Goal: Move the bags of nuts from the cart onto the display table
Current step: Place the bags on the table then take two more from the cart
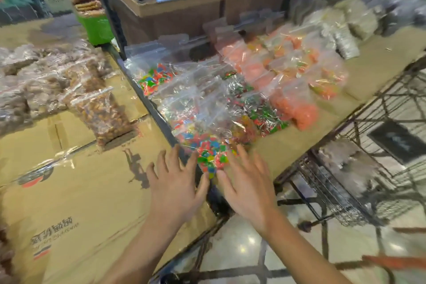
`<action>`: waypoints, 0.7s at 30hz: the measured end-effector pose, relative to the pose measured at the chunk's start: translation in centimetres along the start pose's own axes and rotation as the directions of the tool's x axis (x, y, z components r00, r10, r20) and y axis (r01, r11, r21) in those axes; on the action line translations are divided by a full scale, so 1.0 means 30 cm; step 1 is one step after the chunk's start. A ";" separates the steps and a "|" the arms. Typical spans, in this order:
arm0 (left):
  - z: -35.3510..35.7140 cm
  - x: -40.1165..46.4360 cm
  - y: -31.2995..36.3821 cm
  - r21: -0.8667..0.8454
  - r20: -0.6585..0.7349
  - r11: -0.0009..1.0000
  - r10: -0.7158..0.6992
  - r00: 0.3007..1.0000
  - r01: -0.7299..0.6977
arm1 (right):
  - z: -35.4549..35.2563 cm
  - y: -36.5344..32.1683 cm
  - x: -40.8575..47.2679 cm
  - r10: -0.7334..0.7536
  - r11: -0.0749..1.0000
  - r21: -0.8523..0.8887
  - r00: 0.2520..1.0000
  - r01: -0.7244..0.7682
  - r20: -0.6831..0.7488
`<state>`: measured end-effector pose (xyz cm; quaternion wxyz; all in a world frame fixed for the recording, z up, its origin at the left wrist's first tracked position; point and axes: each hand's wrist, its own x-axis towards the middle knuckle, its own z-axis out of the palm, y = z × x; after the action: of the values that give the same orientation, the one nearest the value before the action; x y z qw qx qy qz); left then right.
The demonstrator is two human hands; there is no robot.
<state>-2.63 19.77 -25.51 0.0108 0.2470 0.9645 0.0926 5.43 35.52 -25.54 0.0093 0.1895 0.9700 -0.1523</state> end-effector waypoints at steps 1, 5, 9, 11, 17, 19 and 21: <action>0.016 -0.003 0.071 0.010 0.014 1.000 0.026 1.000 -0.026 | -0.012 0.065 -0.030 0.034 0.999 0.006 0.999 -0.034 -0.009; 0.094 -0.003 0.377 0.011 0.061 0.988 0.152 0.987 -0.153 | -0.063 0.346 -0.149 0.168 0.985 0.033 0.986 -0.168 -0.004; 0.167 -0.005 0.678 0.028 0.093 0.961 0.271 0.958 -0.275 | -0.127 0.626 -0.274 0.290 0.955 0.083 0.956 -0.285 -0.054; 0.199 0.000 0.811 0.026 0.123 0.938 0.340 0.932 -0.346 | -0.154 0.755 -0.322 0.352 0.935 0.072 0.934 -0.348 -0.061; 0.277 0.057 1.158 -0.004 0.191 0.877 0.472 0.860 -0.481 | -0.226 1.066 -0.403 0.517 0.856 0.092 0.848 -0.509 -0.116; 0.299 0.092 1.254 -0.007 0.211 0.848 0.519 0.828 -0.529 | -0.245 1.137 -0.400 0.556 0.831 0.110 0.822 -0.545 -0.126; 0.330 0.138 1.342 -0.006 0.219 0.818 0.562 0.798 -0.575 | -0.254 1.208 -0.384 0.591 0.806 0.131 0.795 -0.577 -0.138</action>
<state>13.50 58.13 -27.71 0.0773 0.5335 0.8415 0.0354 29.87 65.55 -27.99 -0.0357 0.4923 0.8540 -0.1647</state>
